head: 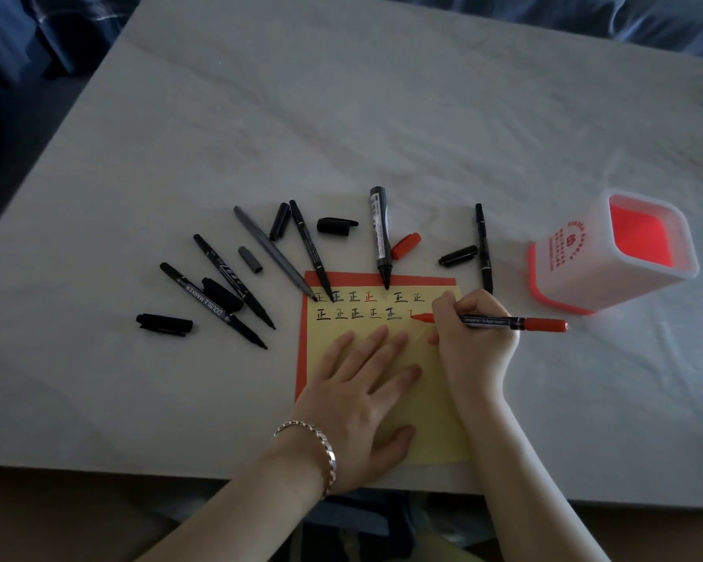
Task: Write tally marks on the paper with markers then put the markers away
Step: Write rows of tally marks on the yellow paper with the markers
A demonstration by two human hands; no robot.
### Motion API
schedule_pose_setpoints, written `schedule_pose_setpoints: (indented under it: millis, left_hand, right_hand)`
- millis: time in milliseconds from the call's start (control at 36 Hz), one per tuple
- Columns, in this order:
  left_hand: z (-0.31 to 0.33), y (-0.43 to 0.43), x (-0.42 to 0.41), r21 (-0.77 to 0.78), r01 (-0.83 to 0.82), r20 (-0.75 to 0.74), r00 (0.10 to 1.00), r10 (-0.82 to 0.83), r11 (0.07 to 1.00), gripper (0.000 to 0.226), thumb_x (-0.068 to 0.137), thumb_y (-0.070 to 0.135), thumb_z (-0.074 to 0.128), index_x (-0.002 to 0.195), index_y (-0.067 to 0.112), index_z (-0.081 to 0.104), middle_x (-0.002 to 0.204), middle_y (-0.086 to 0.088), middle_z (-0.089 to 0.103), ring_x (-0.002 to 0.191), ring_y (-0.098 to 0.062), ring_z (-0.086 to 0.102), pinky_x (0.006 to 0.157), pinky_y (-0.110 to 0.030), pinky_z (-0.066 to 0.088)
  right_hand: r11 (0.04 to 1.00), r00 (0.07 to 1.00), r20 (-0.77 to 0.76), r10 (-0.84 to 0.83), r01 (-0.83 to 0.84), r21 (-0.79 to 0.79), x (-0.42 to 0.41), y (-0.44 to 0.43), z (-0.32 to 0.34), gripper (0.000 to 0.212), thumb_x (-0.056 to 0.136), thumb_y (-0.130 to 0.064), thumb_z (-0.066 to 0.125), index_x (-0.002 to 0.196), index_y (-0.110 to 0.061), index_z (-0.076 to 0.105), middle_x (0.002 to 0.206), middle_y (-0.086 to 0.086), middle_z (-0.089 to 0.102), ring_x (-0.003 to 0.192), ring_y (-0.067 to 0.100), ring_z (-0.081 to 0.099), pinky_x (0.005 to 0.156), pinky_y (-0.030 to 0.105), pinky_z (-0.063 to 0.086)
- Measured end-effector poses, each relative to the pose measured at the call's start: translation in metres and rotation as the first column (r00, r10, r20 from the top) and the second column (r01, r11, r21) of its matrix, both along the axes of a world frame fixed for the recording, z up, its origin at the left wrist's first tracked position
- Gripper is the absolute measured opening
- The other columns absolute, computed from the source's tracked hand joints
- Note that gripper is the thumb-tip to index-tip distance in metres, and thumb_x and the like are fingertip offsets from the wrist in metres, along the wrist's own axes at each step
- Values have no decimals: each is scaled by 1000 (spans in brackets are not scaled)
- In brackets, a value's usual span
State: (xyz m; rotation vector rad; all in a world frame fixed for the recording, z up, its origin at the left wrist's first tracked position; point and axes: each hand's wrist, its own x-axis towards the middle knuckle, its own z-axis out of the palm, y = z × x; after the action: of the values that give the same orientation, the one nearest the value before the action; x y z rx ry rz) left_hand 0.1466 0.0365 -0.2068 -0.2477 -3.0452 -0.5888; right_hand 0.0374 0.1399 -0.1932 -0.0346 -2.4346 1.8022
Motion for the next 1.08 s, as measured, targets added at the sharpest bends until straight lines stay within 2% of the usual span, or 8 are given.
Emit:
schedule_pose_setpoints:
  millis: [472, 778, 917, 1000, 1083]
  left_hand:
    - [0, 0, 0, -5, -1, -14, 1000, 1, 1000, 53, 79, 54, 41, 125, 26, 42, 141, -6, 41, 134, -21, 25, 107, -44, 16]
    - [-1, 0, 0, -3, 0, -14, 1000, 0, 1000, 53, 79, 53, 41, 125, 26, 43, 141, -6, 41, 134, -21, 26, 106, -44, 18]
    - [-1, 0, 0, 4, -1, -15, 1000, 1, 1000, 53, 79, 53, 42, 125, 25, 44, 141, -6, 41, 134, -22, 27, 106, -45, 18]
    - [-1, 0, 0, 6, 1, -15, 1000, -1, 1000, 53, 79, 53, 42, 125, 25, 43, 141, -6, 41, 135, -21, 26, 106, -45, 18]
    - [-1, 0, 0, 0, 2, -19, 1000, -2, 1000, 53, 79, 52, 43, 125, 25, 43, 142, -6, 40, 135, -21, 25, 107, -44, 17]
  right_hand:
    - [999, 1000, -6, -1, 1, -36, -1, -1, 0, 36, 81, -7, 61, 49, -13, 47, 35, -6, 52, 36, 6, 48, 46, 10, 40]
    - [1000, 1000, -1, 14, -14, -12, 0, 0, 0, 33, 80, -5, 62, 51, -6, 47, 34, -7, 52, 35, 5, 49, 46, 9, 39]
    - [1000, 1000, -3, 21, -21, 23, 0, 0, -1, 35, 80, -5, 62, 49, -8, 46, 34, -8, 51, 35, 5, 46, 45, 9, 38]
    - [999, 999, -15, -38, 38, 30, 0, 0, -2, 34, 78, -5, 61, 48, -9, 46, 36, -2, 50, 38, 9, 45, 45, 13, 38]
    - [996, 996, -27, -89, 90, 27, 0, 0, -1, 29, 76, -3, 60, 51, -2, 46, 44, 18, 52, 42, 17, 45, 44, 16, 38]
